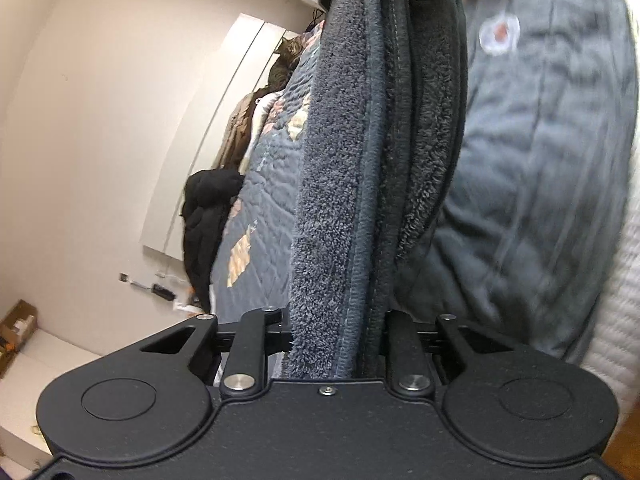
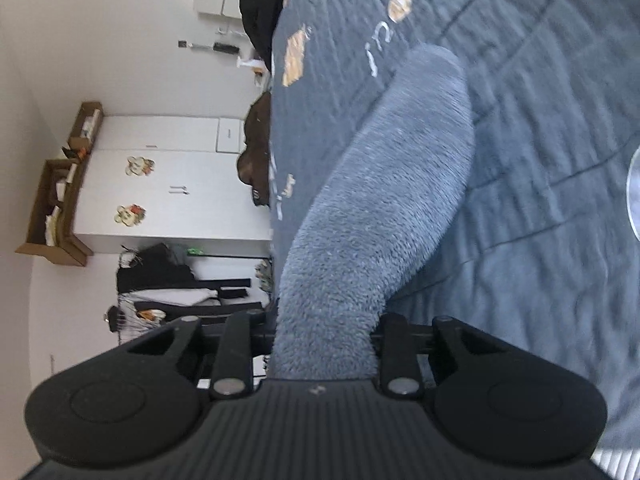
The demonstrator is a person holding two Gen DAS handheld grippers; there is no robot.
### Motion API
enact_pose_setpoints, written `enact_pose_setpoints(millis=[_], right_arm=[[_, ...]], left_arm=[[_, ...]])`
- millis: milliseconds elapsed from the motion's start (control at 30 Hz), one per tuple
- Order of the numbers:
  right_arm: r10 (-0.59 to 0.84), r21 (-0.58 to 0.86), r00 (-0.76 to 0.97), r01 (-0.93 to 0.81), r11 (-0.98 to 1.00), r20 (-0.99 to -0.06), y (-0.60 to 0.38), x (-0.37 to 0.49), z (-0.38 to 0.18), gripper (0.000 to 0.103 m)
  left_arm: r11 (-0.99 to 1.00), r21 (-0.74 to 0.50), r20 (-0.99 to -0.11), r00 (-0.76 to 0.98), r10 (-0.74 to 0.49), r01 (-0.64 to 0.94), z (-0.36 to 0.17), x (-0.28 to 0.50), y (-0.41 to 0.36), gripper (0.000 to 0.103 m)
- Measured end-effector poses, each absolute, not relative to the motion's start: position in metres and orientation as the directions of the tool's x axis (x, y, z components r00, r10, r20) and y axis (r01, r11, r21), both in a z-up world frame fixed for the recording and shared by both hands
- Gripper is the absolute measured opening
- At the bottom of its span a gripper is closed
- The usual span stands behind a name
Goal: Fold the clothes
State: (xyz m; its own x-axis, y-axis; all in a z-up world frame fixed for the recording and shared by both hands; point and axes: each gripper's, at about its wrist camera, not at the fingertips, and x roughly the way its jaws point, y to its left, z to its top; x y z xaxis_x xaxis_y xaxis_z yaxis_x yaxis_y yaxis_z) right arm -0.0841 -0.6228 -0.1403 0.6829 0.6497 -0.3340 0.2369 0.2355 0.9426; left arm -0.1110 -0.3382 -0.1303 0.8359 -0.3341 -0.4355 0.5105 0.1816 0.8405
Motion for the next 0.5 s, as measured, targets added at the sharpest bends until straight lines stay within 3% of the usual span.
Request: enact_pose_setpoints(millis=[500], right_arm=[[0.561, 0.919, 0.737, 0.225, 0.322, -0.377, -0.710, -0.107, -0.033, 0.026]], left_arm=[[0.209, 0.733, -0.522, 0.733, -0.436, 0.647, -0.026, -0.127, -0.416, 0.021]])
